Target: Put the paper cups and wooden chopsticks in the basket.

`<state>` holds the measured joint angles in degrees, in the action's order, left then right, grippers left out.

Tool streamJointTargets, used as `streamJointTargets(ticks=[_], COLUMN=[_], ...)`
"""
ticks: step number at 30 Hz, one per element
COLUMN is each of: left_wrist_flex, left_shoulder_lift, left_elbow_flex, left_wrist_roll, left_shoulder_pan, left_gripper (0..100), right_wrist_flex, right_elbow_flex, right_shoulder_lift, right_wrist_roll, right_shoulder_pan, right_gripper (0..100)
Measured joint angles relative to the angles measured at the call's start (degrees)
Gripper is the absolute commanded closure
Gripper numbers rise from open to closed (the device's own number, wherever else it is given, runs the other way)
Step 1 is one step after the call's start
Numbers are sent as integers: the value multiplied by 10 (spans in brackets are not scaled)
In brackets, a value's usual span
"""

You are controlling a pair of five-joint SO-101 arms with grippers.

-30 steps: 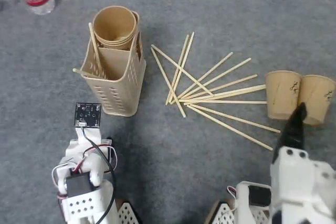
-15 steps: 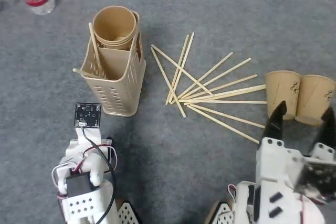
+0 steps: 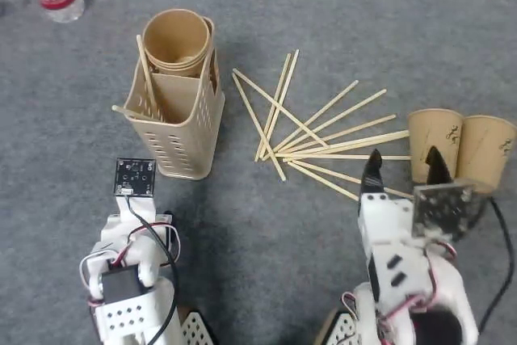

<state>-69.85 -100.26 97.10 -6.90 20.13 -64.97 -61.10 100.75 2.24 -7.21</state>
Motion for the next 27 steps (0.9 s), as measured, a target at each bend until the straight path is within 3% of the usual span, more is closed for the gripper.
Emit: streamJointTargets(ticks=[17,27], left_wrist_flex=[0,0], left_shoulder_lift=[0,0], left_elbow_flex=[0,0], left_wrist_roll=[0,0], left_shoulder_pan=[0,0], left_gripper=[844,844], right_wrist_flex=[93,93], right_elbow_flex=[-323,-329], right_shoulder_lift=[25,26], right_wrist_roll=[3,3], right_shoulder_pan=[52,56], right_gripper=[714,714])
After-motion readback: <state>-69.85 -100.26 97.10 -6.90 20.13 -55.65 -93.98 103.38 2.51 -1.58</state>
